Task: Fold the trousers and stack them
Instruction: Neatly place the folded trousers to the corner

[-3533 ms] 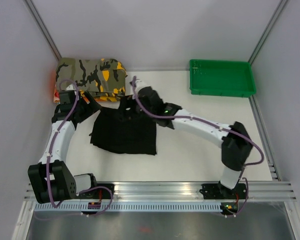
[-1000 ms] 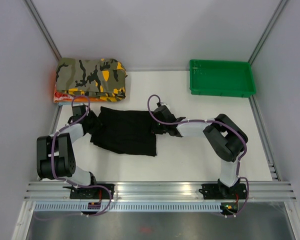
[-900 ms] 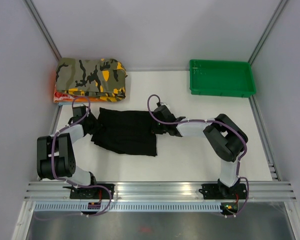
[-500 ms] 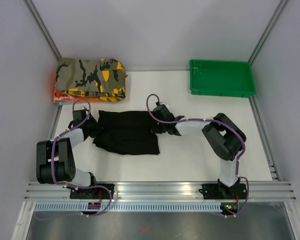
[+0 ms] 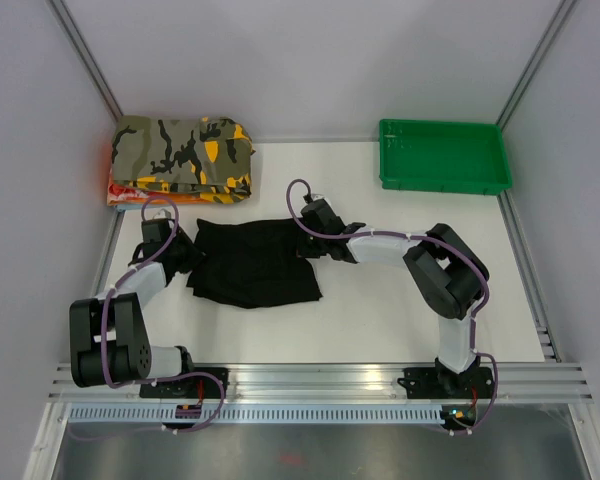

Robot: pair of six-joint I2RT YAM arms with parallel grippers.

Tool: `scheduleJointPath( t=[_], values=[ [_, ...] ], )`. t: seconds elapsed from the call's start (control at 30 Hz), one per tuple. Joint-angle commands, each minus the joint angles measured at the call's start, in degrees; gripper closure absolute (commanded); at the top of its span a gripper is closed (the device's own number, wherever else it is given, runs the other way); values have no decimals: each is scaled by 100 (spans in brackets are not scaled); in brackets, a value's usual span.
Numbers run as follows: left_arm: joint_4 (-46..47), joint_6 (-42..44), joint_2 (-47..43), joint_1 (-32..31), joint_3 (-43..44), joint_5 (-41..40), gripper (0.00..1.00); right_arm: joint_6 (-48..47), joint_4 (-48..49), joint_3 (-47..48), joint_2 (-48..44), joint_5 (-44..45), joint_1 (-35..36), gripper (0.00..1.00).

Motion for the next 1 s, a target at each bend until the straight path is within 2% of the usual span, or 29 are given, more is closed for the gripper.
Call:
scheduleJointPath(
  t=[0.0, 0.17, 0.4, 0.57, 0.73, 0.97],
  values=[
    [149, -70, -339, -34, 134, 140, 98, -427, 161, 686, -52, -216, -18, 100],
    [132, -44, -401, 36, 477, -1, 98, -841, 161, 1301, -175, -216, -18, 100],
    [-351, -35, -472, 133, 1118, -229, 98, -868, -243, 1856, -166, -182, -167, 100],
    [-457, -9, -585, 168, 1251, -239, 98, -701, -270, 1944, 36, -681, -378, 100],
    [-756, 105, -762, 361, 1787, -169, 98, -841, -489, 2321, 10, -770, -413, 100],
    [-967, 167, -815, 791, 2787, 183, 98, -982, -946, 3628, 273, -1095, -422, 100]
  ],
)
